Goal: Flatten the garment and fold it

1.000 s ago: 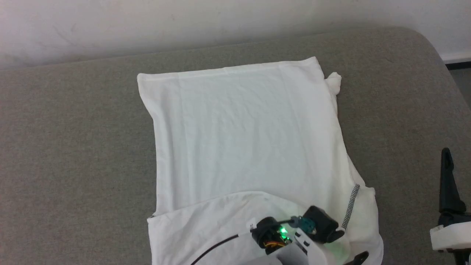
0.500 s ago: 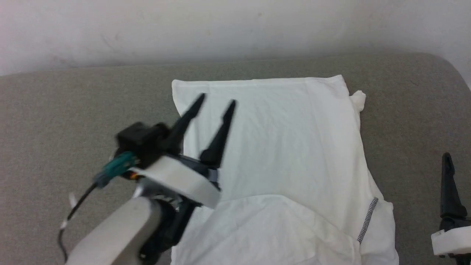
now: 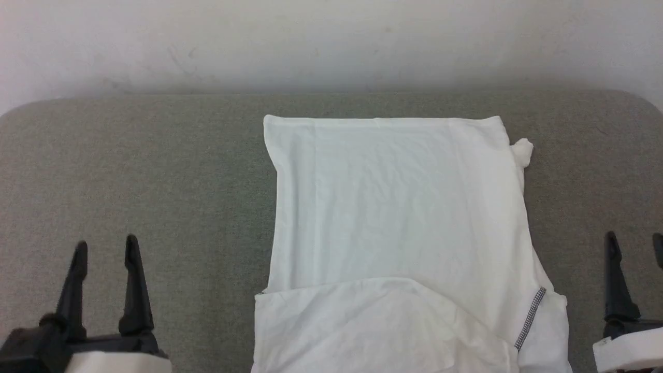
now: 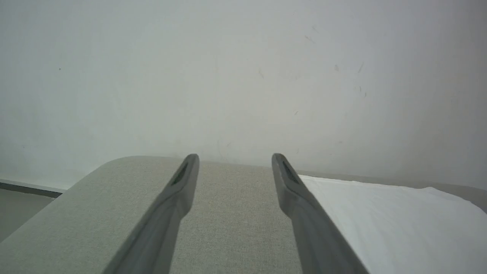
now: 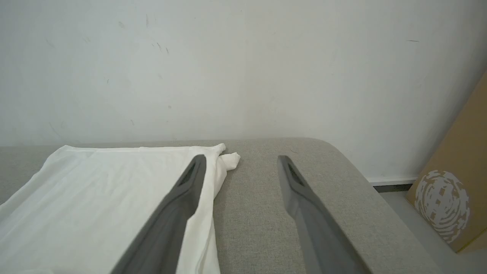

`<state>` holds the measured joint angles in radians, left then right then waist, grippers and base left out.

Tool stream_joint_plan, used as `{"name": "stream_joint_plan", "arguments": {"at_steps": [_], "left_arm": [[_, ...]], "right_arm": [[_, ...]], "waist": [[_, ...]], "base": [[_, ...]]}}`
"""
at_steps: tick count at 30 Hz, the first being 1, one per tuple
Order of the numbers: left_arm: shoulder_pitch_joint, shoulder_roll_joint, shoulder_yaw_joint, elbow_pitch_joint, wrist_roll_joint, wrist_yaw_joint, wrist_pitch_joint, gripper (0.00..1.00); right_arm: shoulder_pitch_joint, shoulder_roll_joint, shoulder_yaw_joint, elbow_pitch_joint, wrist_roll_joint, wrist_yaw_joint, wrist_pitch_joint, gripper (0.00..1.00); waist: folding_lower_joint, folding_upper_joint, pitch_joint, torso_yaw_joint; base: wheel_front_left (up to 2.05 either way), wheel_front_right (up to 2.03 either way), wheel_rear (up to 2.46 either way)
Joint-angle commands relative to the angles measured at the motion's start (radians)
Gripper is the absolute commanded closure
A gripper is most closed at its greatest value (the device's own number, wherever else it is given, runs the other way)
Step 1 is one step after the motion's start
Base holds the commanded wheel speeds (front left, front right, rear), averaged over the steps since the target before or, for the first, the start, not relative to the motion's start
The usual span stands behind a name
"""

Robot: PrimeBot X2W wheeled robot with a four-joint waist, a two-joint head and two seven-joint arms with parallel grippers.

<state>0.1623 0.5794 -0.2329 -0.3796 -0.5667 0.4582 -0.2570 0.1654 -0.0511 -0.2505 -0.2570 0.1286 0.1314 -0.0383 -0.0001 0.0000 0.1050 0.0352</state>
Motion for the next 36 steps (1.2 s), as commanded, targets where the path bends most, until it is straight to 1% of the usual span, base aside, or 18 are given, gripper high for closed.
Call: {"name": "stream_joint_plan", "arguments": {"at_steps": [1, 3, 4, 6, 9, 12, 16, 21, 24, 26, 30, 33, 36], "left_arm": [[0.047, -0.051, 0.030, -0.011, 0.016, -0.037, -0.004, 0.00], [0.088, -0.103, 0.061, -0.008, 0.035, -0.085, -0.004, 0.00], [0.088, -0.103, 0.061, -0.008, 0.035, -0.085, -0.004, 0.00], [0.109, -0.155, 0.085, 0.002, 0.051, -0.131, -0.005, 0.00], [0.115, -0.215, 0.112, 0.023, 0.078, -0.192, -0.005, 0.00], [0.106, -0.244, 0.131, 0.038, 0.108, -0.242, -0.005, 0.00], [0.082, -0.268, 0.162, 0.040, 0.143, -0.282, -0.005, 0.00], [0.046, -0.295, 0.180, 0.024, 0.168, -0.326, -0.005, 0.00], [0.017, -0.308, 0.181, 0.018, 0.178, -0.350, -0.005, 0.00], [-0.004, -0.319, 0.183, 0.017, 0.180, -0.365, -0.005, 0.00], [-0.044, -0.334, 0.183, 0.024, 0.187, -0.394, -0.005, 0.00], [-0.073, -0.347, 0.183, 0.033, 0.191, -0.415, -0.005, 0.00], [-0.098, -0.358, 0.184, 0.039, 0.195, -0.435, -0.005, 0.00]], "right_arm": [[0.017, 0.001, 0.004, 0.013, 0.014, -0.001, -0.010, 0.00], [0.026, 0.001, 0.004, 0.029, 0.025, -0.001, -0.019, 0.00], [0.026, 0.001, 0.004, 0.029, 0.025, -0.001, -0.019, 0.00], [0.034, 0.001, 0.007, 0.046, 0.033, -0.001, -0.028, 0.00], [0.035, 0.001, 0.010, 0.067, 0.036, -0.001, -0.039, 0.00], [0.012, 0.001, 0.009, 0.068, 0.023, -0.001, -0.035, 0.00], [-0.085, 0.001, 0.006, 0.038, 0.008, -0.001, 0.016, 0.00], [-0.293, 0.001, 0.013, 0.006, -0.011, -0.001, 0.164, 0.00], [-0.430, -0.031, 0.029, 0.012, -0.010, -0.001, 0.284, 0.00], [-0.514, -0.063, 0.034, 0.043, 0.002, -0.001, 0.376, 0.00], [-0.662, -0.106, 0.007, 0.142, 0.026, -0.001, 0.536, 0.00], [-0.738, -0.121, -0.027, 0.223, 0.027, -0.001, 0.632, 0.00], [-0.791, -0.105, -0.085, 0.291, 0.018, -0.001, 0.725, 0.00]], "waist": [[0.0001, 0.0000, 0.000, 0.008], [0.0001, 0.0000, -0.001, 0.014], [0.0001, 0.0000, -0.001, 0.014], [0.0001, 0.0000, -0.002, 0.019], [0.0001, 0.0000, -0.004, 0.022], [0.0001, 0.0000, 0.002, 0.019], [0.0001, 0.0000, 0.037, 0.003], [0.0001, 0.0000, 0.114, -0.013], [0.0001, 0.0000, 0.172, -0.017], [0.0001, 0.0000, 0.209, -0.017], [0.0001, 0.0000, 0.277, -0.010], [0.0001, 0.0000, 0.324, 0.000], [0.0001, 0.0000, 0.369, 0.013]], "base": [[0.00, 0.00, 0.00], [0.00, 0.00, 0.00], [0.00, 0.00, 0.00], [0.00, 0.00, 0.00], [0.00, 0.00, 0.00], [0.00, 0.00, 0.00], [0.00, 0.00, 0.00], [0.00, 0.00, 0.00], [0.00, 0.00, 0.00], [0.00, 0.00, 0.00], [0.00, 0.00, 0.00], [0.00, 0.00, 0.00], [0.00, 0.00, 0.00]]}}
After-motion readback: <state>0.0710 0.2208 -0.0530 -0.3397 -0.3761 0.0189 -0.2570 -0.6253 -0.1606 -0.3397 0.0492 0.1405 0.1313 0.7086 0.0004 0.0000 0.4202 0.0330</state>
